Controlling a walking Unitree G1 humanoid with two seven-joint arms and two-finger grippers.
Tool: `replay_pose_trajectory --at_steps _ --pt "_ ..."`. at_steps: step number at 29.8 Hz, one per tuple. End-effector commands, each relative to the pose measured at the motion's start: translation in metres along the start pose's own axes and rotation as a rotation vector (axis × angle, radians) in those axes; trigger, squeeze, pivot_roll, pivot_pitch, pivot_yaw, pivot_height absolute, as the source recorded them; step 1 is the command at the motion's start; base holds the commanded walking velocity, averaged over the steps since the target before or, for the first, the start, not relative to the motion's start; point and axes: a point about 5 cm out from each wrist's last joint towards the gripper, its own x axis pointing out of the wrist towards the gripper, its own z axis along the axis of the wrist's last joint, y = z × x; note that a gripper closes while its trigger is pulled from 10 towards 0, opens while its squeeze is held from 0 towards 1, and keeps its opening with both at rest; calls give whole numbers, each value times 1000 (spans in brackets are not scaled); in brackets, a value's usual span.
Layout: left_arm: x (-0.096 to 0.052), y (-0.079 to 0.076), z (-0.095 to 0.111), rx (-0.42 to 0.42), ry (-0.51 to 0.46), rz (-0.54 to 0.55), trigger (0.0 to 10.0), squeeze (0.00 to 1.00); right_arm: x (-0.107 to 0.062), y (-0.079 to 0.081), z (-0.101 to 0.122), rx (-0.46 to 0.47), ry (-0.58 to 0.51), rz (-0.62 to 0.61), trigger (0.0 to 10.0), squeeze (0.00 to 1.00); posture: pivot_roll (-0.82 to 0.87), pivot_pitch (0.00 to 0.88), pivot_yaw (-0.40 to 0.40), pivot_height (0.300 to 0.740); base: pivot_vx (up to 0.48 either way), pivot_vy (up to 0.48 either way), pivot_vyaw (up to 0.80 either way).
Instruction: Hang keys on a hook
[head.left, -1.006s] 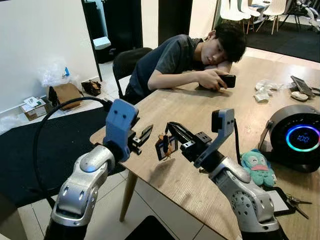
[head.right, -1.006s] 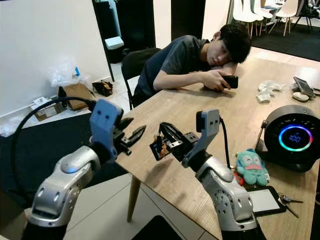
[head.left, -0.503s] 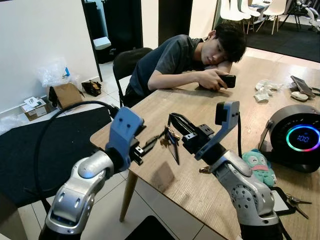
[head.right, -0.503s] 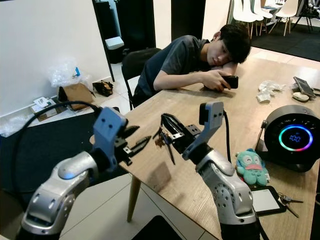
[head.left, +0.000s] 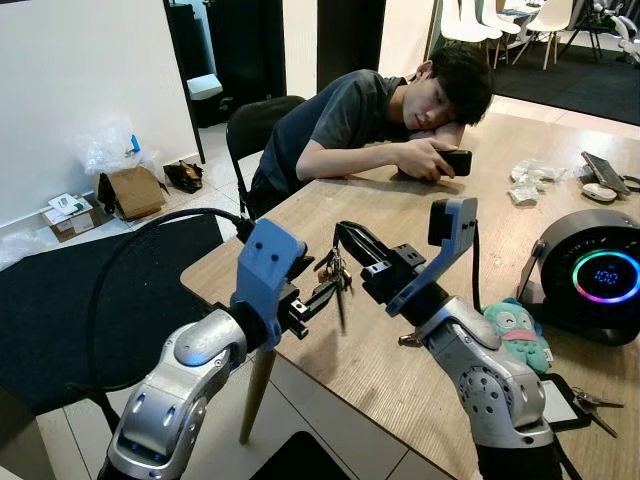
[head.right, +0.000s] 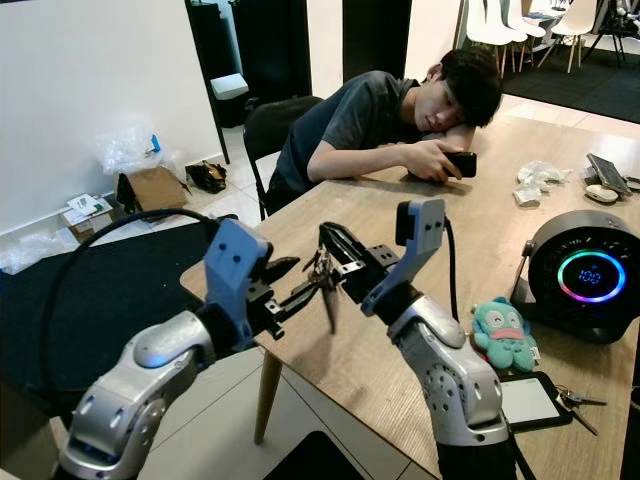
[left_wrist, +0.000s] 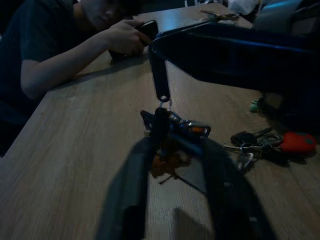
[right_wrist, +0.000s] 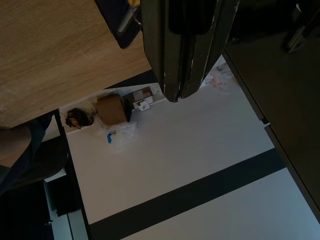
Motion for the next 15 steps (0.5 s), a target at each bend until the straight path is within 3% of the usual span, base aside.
replay_pose_trajectory --at_steps 1,5,10,11,12,14,15 --pt "5 -3 2 -10 -11 -7 5020 0 4 6 -2 5 -1 25 10000 0 55 144 44 740 0 0 0" --pt "7 -4 5 -15 -24 -4 5176 0 6 9 -4 18 2 36 10000 0 55 144 44 740 0 0 0" --pt "10 -6 7 -24 -32 -8 6157 0 7 12 -7 31 7 47 10000 0 56 144 45 740 0 0 0" --pt "10 -7 7 -25 -33 -8 7176 0 8 13 -8 34 9 49 10000 0 57 144 45 740 0 0 0" --pt "10 -7 7 -25 -32 -6 10000 0 8 14 -9 36 10 52 10000 0 57 144 45 740 0 0 0" --pt "11 -7 7 -24 -31 -5 10000 0 8 15 -9 38 11 53 10000 0 58 144 45 740 0 0 0" --pt "11 -7 6 -20 -28 -1 7373 0 9 15 -10 39 11 54 10000 0 59 145 46 740 0 0 0"
